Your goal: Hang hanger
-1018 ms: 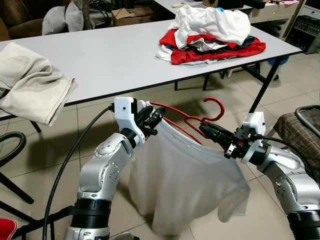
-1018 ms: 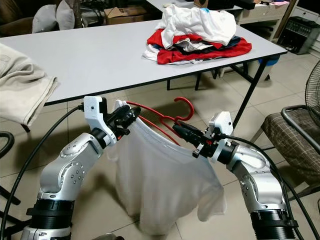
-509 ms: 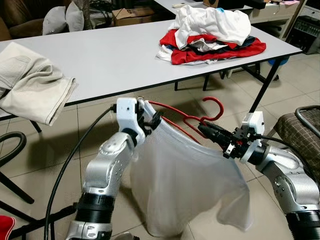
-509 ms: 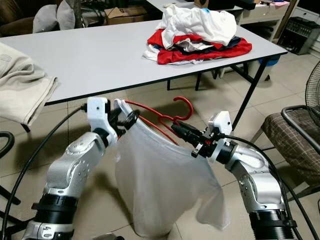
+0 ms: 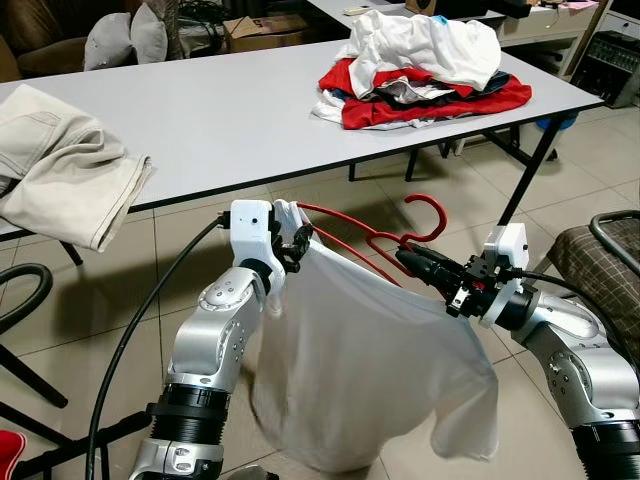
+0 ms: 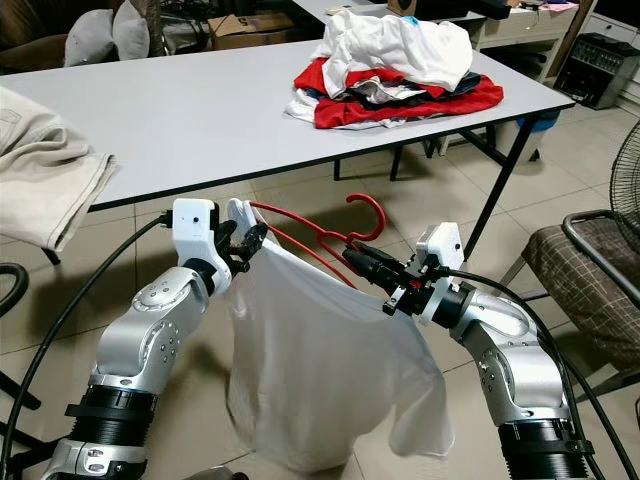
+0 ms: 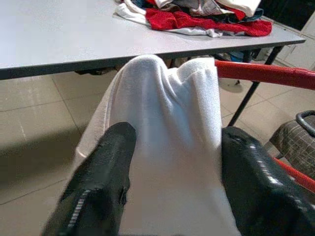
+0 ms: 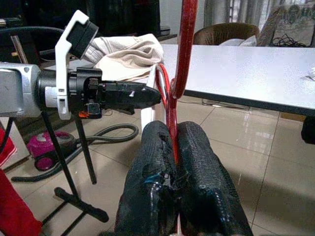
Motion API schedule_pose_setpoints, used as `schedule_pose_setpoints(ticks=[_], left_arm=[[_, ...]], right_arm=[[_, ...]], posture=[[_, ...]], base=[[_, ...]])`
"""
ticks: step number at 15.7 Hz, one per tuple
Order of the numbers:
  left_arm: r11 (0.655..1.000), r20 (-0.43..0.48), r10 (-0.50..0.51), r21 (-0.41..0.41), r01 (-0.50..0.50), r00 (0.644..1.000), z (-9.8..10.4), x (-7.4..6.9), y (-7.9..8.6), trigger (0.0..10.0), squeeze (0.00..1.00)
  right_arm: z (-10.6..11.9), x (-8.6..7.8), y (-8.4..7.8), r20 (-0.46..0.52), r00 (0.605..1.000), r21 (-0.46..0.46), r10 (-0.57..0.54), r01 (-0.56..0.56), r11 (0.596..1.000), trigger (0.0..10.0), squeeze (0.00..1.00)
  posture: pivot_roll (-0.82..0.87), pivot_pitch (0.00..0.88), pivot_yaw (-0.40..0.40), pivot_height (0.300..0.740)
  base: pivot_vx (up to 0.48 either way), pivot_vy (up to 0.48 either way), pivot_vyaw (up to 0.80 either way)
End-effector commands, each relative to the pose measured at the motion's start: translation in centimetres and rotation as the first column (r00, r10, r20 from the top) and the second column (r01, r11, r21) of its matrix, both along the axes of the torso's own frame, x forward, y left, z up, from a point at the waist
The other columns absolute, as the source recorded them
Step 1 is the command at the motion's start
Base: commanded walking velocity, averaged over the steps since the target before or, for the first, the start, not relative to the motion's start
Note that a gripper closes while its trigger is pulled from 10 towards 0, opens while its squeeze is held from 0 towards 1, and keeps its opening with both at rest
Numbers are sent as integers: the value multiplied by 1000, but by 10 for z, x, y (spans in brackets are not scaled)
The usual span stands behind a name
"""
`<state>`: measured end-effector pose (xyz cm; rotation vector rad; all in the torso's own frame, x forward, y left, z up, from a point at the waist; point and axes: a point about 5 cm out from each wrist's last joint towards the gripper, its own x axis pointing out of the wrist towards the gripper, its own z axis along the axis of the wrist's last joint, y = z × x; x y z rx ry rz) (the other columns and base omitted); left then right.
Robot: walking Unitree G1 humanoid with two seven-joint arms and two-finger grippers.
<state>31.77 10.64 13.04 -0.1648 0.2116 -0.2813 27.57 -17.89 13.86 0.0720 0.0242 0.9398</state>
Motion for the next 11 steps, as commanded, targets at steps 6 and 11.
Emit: schedule_pose_setpoints(ticks=[6,11], left_arm=[[1000,43,-15,19,15,999,8,4,-1,0,0],[996,55,8,86,-13,998,8,6,6,0,0]], right_arm=[[13,1,4,58,998,-19,22,-21,1000,10000,0],[10,1,3,54,998,-41,19,-17,999,10000,0]], posture=[[-133,0,20,740],[-134,0,20,740]], base=[[0,0,0],[0,0,0]])
